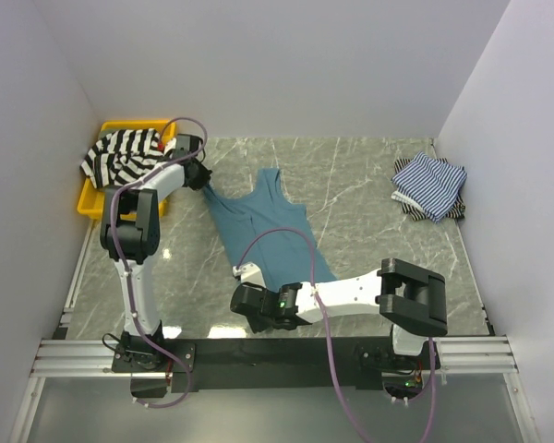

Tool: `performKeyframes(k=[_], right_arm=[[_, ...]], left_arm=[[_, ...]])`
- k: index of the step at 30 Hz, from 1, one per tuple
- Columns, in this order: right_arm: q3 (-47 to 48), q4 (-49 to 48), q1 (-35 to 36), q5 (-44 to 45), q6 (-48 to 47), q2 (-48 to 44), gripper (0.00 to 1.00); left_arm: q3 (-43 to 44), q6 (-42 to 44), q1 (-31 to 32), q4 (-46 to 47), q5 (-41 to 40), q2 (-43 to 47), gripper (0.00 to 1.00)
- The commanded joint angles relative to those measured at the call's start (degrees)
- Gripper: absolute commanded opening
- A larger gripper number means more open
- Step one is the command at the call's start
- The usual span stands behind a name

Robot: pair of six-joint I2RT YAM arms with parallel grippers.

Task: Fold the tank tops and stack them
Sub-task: Fold the tank top

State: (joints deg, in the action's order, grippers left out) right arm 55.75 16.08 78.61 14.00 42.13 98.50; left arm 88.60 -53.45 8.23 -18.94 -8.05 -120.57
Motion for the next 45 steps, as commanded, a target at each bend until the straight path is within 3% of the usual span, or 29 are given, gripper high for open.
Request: performKeyframes(k=[1, 3, 11, 14, 18, 24, 27, 30, 33, 37, 45], right_arm=[[-1.16, -2.36, 0.49, -2.48, 0.41, -1.56, 0.0], [-1.08, -3.07, 0.49, -3.1, 0.06, -1.38, 0.0], [-1.17, -4.12, 0.58, -5.65, -0.64, -0.06, 0.0], [0.15, -4.12, 0.67, -6.53, -0.82, 0.81, 0.0], [4.18, -3.77, 0.67, -7.4, -1.43, 2.4, 0.0], [12.44, -2.98, -0.29, -8.28, -1.88, 8.19, 0.0], [14.65, -6.57, -2.48, -11.79, -1.79, 10.57, 0.06], [15.44, -12.63, -5.47, -18.11, -2.23, 12.15, 0.18], [16.93, -15.99, -6.71, -22.43, -4.59, 12.6, 0.35], [16.51, -15.81, -7.07, -21.83, -7.67, 7.61, 0.53], [7.81, -11.95, -11.36, -14.1, -4.17, -5.85, 0.58]], left_arm=[[4.91, 2.21, -0.14, 1.09, 2.59, -1.85, 0.05], [7.02, 2.91, -0.06, 0.57, 2.87, -3.61, 0.01], [12.64, 5.29, 1.09, -2.06, 2.43, -8.27, 0.04], [14.76, 6.17, 1.53, -3.91, 0.76, -9.41, 0.13], [15.9, 7.04, 1.53, -3.65, 0.06, -9.68, 0.32], [20.03, 10.2, 1.44, -2.07, 0.93, -9.24, 0.5], [22.23, 11.7, 1.18, -1.54, 2.42, -6.7, 0.56], [25.91, 12.67, 0.47, -2.94, 4.97, -3.8, 0.59], [29.17, 13.63, 0.21, -5.23, 6.12, -0.29, 0.63], [25.67, 13.46, 0.3, -4.8, 6.82, 6.73, 0.66], [13.81, 9.6, 0.47, -1.19, 8.67, 14.3, 0.63]])
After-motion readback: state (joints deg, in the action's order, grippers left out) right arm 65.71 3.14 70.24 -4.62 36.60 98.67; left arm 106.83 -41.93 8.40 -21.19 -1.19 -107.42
